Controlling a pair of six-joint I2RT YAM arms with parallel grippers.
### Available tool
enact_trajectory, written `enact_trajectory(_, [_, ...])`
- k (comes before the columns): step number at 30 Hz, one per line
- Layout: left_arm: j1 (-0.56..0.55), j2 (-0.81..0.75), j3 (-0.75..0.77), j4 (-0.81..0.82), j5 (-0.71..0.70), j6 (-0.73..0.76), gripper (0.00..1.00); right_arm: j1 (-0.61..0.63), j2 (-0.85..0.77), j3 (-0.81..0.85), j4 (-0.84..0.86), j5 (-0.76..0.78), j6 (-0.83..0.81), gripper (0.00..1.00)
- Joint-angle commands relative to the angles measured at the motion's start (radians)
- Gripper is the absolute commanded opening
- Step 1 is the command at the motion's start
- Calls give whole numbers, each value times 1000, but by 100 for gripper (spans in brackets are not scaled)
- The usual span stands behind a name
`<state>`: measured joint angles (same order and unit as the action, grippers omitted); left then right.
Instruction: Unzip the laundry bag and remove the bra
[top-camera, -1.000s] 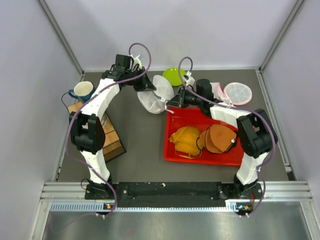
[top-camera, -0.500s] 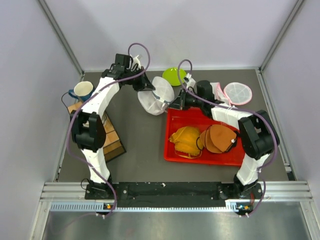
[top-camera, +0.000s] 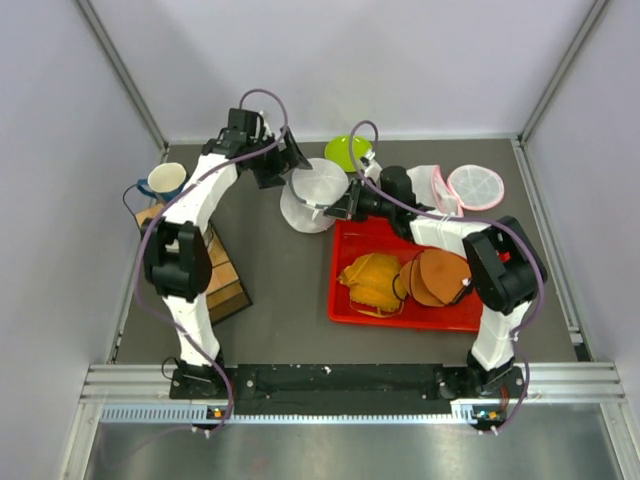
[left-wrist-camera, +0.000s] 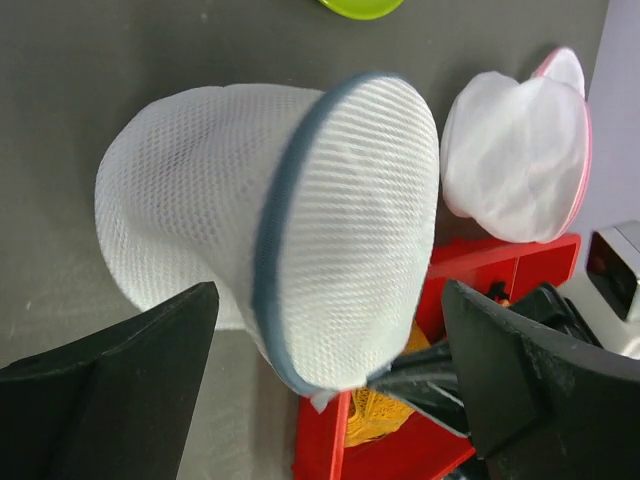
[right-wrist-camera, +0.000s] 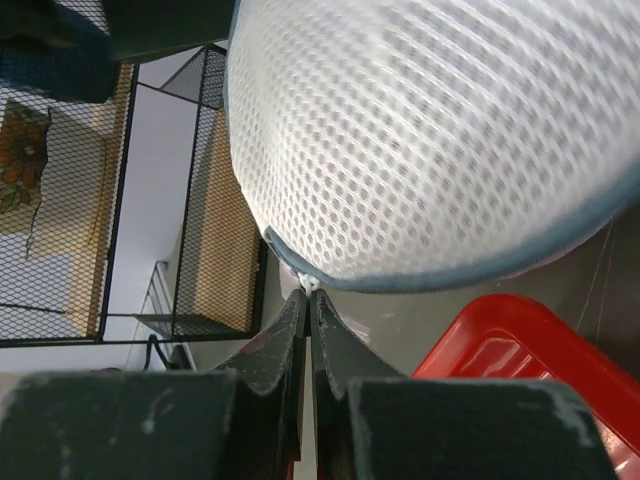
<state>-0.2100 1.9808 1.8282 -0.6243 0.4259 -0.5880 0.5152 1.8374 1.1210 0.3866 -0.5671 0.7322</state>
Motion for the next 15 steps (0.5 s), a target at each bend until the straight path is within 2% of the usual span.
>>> enact_trajectory(1, [-5, -224, -125, 38, -110, -71, 99, 8, 17, 46, 90, 16, 52, 0])
enact_trajectory(7, [-75, -416, -384, 127, -192, -263, 99, 8, 23, 66, 80, 16, 50, 0])
enact_trajectory(10, [-144, -459, -454, 140, -295, -361, 99, 8, 31, 79, 77, 16, 52, 0])
enact_trajectory(15, [-206, -444, -465, 138, -482, -457, 97, 8, 25, 79, 78, 15, 53, 0])
